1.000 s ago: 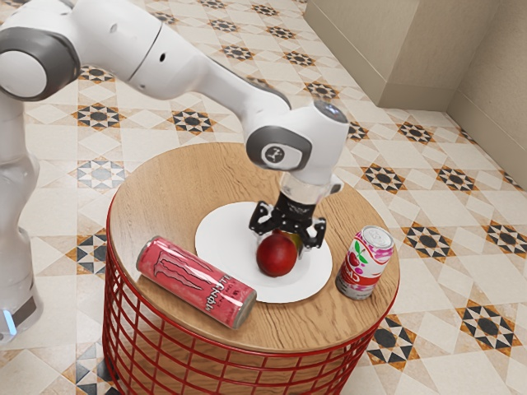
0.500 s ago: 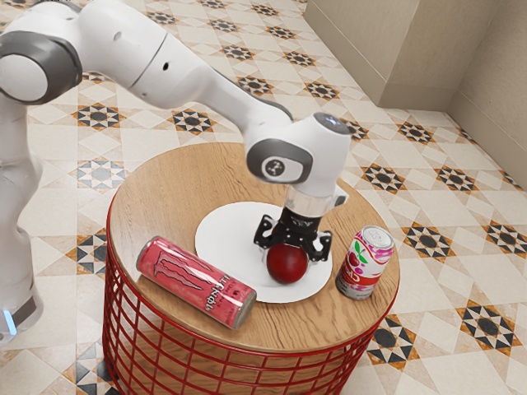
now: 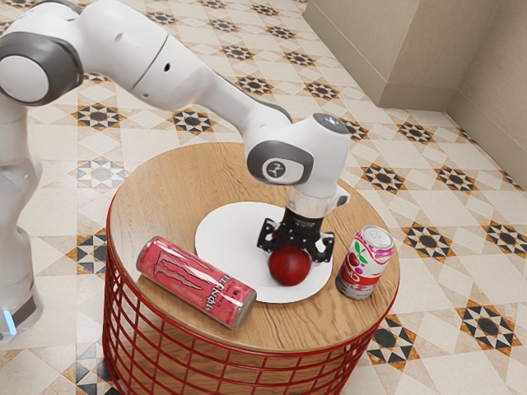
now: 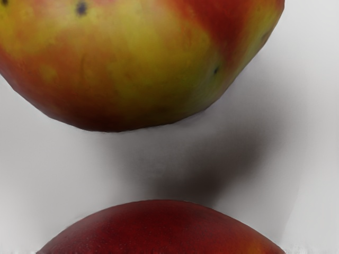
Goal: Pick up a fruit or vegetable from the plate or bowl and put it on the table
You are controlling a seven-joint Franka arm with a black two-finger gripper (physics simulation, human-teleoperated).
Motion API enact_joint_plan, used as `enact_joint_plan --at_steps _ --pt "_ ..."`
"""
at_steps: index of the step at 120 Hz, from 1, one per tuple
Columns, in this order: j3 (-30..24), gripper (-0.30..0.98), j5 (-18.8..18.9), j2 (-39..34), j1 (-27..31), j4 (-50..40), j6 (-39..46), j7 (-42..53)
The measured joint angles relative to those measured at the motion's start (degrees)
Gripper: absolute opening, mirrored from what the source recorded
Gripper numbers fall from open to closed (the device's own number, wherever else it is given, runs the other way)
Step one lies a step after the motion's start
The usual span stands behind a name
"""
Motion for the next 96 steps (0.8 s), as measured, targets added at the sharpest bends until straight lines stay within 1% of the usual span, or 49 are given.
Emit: enact_joint_plan --at_steps 22,34,44,51,59,80,96 --pt "0.0 0.67 0.0 0.0 -0.4 0.1 0.1 -0.1" --pt "0.0 0.55 0.2 0.0 -0.4 0.1 0.1 -0.1" --pt "0.0 0.51 0.4 -0.1 -0.6 0.2 0.1 -0.2" --pt "0.0 0.45 0.5 -0.2 -0.7 0.2 0.1 -0.2" --pt "0.3 0.42 0.5 -0.6 -1.0 0.2 0.1 -0.2" --pt "2.6 0.42 0.7 -3.9 -2.5 0.1 0.0 -0.3" --pt "5.2 0.42 2.2 -6.8 -3.6 0.1 -0.2 -0.4"
